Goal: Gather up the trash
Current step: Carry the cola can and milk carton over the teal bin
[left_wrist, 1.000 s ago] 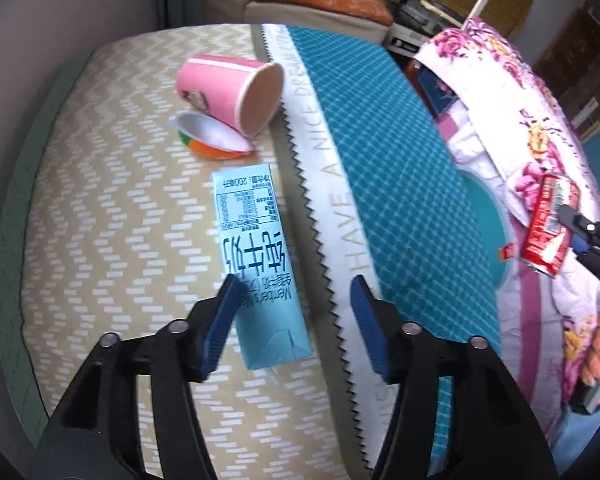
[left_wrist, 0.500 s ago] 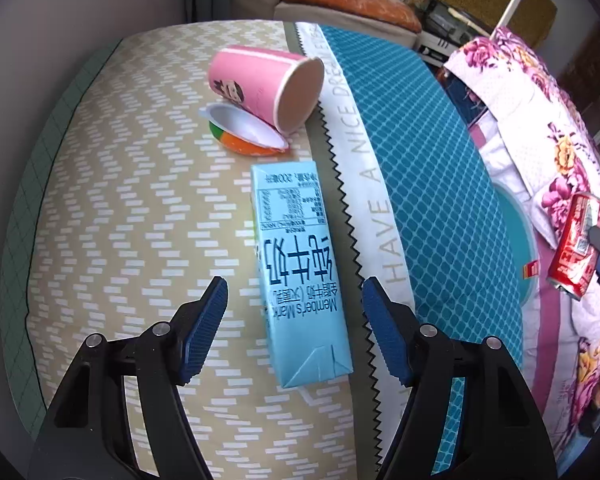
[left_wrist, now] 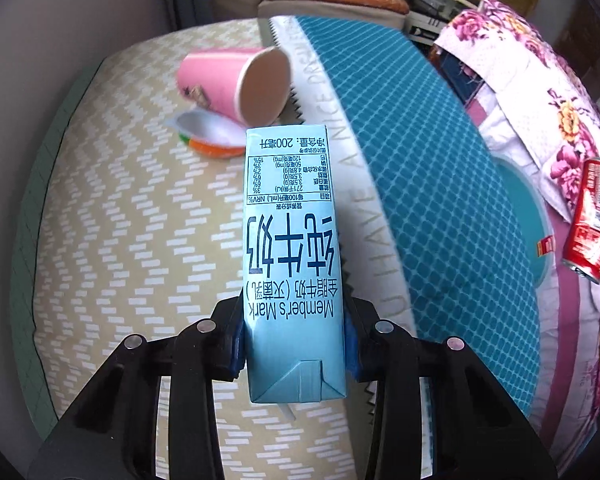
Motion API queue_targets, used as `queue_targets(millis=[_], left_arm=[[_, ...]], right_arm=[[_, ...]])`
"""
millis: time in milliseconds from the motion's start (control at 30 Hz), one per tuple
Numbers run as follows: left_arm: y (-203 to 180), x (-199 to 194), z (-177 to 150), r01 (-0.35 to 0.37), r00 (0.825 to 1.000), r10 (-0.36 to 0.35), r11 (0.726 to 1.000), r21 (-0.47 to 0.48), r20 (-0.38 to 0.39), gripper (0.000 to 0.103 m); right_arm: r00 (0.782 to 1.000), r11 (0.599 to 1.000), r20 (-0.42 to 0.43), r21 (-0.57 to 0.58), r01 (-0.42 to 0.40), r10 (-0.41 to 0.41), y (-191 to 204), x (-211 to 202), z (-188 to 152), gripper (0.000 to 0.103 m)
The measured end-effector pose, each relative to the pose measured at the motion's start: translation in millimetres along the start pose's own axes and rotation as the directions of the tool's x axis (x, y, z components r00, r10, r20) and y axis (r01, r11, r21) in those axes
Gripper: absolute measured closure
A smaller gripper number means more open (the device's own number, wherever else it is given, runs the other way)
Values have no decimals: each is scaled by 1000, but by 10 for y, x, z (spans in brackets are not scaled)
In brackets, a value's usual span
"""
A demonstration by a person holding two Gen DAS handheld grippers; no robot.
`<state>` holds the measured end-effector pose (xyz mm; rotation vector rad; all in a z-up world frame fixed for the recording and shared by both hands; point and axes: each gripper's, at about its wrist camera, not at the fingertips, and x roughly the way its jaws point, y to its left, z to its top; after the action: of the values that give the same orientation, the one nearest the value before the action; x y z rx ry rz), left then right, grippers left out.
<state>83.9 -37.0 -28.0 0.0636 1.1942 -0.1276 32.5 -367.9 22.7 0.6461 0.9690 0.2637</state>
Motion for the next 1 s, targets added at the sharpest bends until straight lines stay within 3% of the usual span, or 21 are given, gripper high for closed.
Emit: queue_targets(millis=[333, 567, 800, 1000], left_arm=[[-788, -245, 255, 89, 995, -95, 984, 153, 34, 65], [-1585, -359, 380, 172, 982, -185, 942, 287, 19, 65], [-2192, -87, 477, 211, 977, -211, 913, 350, -41, 65], [-2402, 183, 551, 235, 972, -219, 907, 350, -85, 65]], right_arm=[[997, 999, 81, 35, 15, -18, -245, -293, 45, 57], [983, 993, 160, 87, 75, -88, -572, -572, 119, 57], [975, 981, 167, 157, 117, -143, -976, -694, 168, 57], [977, 973, 130, 177, 146, -170, -1252, -651, 222, 57]])
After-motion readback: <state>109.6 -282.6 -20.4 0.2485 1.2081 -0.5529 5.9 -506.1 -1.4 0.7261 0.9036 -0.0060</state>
